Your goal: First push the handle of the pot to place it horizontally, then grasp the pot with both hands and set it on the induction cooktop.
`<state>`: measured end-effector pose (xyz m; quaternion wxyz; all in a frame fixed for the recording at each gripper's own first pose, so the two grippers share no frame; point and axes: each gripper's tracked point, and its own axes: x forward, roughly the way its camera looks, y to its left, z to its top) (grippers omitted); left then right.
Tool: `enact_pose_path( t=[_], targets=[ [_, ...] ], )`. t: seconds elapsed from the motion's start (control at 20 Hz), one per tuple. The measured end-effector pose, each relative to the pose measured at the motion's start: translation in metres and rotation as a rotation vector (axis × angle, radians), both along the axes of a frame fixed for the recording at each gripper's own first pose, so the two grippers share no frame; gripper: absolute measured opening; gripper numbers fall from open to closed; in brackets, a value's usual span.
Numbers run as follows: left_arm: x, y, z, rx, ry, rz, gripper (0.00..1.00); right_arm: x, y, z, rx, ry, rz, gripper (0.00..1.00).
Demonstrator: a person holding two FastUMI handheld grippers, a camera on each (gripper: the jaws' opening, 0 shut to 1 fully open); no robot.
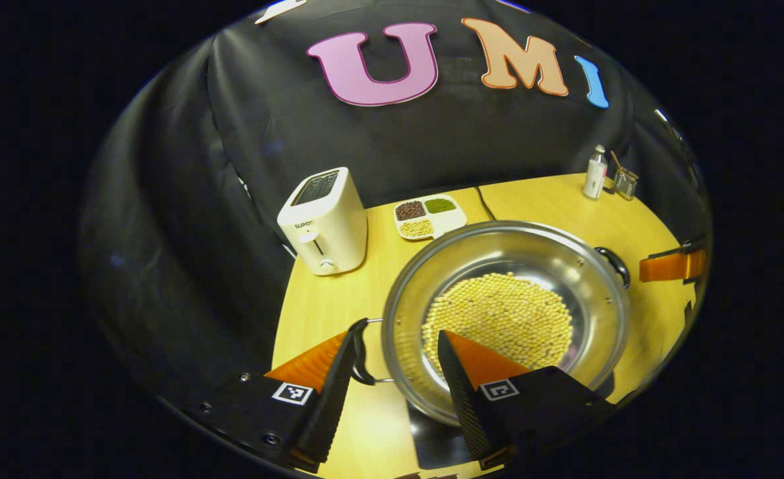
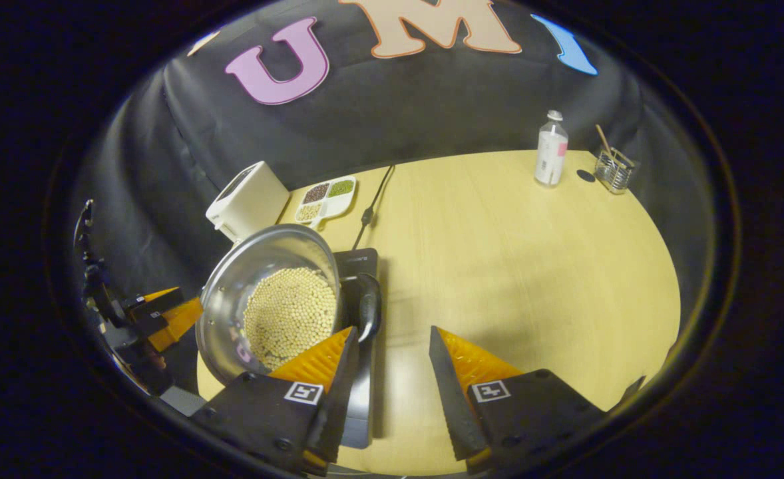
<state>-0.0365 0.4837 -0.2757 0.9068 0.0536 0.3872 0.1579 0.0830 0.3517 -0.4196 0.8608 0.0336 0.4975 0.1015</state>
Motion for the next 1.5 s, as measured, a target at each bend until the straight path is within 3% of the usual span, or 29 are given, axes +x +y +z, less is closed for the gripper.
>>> enact_pose_path(
  t=[0.15, 0.2, 0.25, 0.5, 0.6, 0.7, 0.85, 0.95, 1.05, 1.1, 1.2, 1.3, 1.45, 1.5],
  targets=[
    [-0.004, -0.039, 0.007, -0.064, -0.040, 0.063, 0.76, -0.005, -0.034, 0.003, -0.026, -0.018, 0.034, 0.60],
    [-0.004, -0.055, 0.006, -0.094, -0.050, 0.084, 0.76, -0.003, -0.049, 0.008, -0.033, -0.035, 0.040, 0.72],
    [-0.005, -0.073, 0.002, -0.137, -0.054, 0.104, 0.78, -0.004, -0.066, 0.009, -0.050, -0.052, 0.045, 0.60],
    [-0.011, -0.157, -0.012, -0.274, -0.041, 0.185, 0.78, -0.026, -0.148, 0.004, -0.100, -0.046, 0.049, 0.60],
    [-0.012, -0.177, -0.005, -0.239, -0.073, 0.198, 0.83, -0.028, -0.168, 0.007, -0.093, -0.068, 0.045, 0.60],
    [-0.013, -0.196, 0.007, -0.188, -0.107, 0.193, 0.80, -0.032, -0.177, 0.019, -0.070, -0.098, 0.051, 0.70],
    [-0.006, -0.225, 0.035, -0.162, -0.193, 0.168, 0.81, -0.033, -0.187, 0.045, -0.041, -0.152, 0.062, 0.71],
    [0.000, -0.237, 0.056, -0.149, -0.249, 0.146, 0.82, -0.027, -0.192, 0.071, -0.022, -0.201, 0.054, 0.93],
    [0.006, -0.245, 0.077, -0.139, -0.294, 0.126, 0.82, -0.029, -0.195, 0.095, -0.004, -0.243, 0.036, 1.00],
    [0.010, -0.246, 0.091, -0.138, -0.333, 0.118, 0.83, -0.027, -0.195, 0.112, 0.008, -0.282, 0.026, 0.95],
    [0.016, -0.253, 0.126, -0.143, -0.415, 0.092, 0.84, -0.023, -0.194, 0.152, 0.027, -0.376, 0.003, 1.00],
    [0.012, -0.263, 0.159, -0.131, -0.472, 0.050, 0.89, -0.034, -0.187, 0.190, 0.038, -0.445, 0.012, 0.94],
    [-0.001, -0.275, 0.207, -0.065, -0.565, -0.007, 0.93, -0.048, -0.178, 0.246, 0.046, -0.551, 0.013, 1.00],
    [-0.005, -0.281, 0.220, -0.047, -0.595, -0.030, 0.93, -0.053, -0.172, 0.265, 0.072, -0.594, 0.004, 0.94]
  ],
)
